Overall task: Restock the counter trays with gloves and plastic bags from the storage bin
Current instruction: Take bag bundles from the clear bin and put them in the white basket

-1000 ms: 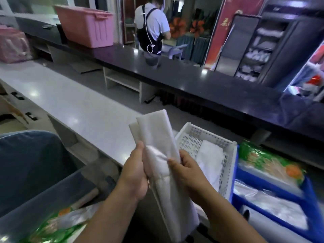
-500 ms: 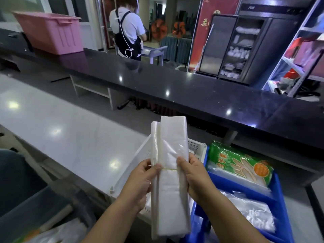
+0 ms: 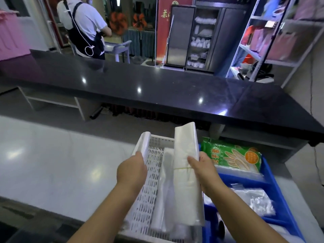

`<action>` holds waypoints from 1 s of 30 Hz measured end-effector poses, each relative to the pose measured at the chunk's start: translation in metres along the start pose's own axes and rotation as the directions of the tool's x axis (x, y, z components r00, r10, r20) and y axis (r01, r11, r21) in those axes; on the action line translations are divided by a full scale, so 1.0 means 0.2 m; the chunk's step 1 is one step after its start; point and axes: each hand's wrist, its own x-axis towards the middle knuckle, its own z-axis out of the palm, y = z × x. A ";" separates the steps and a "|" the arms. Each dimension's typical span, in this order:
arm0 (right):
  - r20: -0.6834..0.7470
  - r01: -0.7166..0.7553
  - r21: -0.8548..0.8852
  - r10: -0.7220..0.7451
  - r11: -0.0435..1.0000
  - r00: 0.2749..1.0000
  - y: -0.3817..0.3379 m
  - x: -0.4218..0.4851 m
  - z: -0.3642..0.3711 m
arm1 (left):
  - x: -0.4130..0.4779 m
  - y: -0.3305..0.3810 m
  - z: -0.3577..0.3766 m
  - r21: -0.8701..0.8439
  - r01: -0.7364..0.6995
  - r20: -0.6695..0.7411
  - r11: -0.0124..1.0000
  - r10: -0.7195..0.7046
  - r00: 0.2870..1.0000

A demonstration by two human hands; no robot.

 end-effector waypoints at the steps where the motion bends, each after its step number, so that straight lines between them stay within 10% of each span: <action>1: -0.004 -0.003 -0.010 0.003 1.000 1.000 0.01 0.00 0.01 | 0.01 0.02 0.03 0.107 -0.048 0.026 0.993 0.045 0.999; 15: -0.131 -0.028 -0.054 0.021 0.998 0.991 0.06 -0.04 -0.11 | -0.01 0.01 0.30 0.207 -0.371 0.319 0.905 0.296 0.900; 30: -0.169 -0.011 -0.011 0.009 1.000 0.986 0.04 -0.10 -0.28 | -0.19 0.18 0.36 0.209 -0.222 0.296 0.952 0.155 0.942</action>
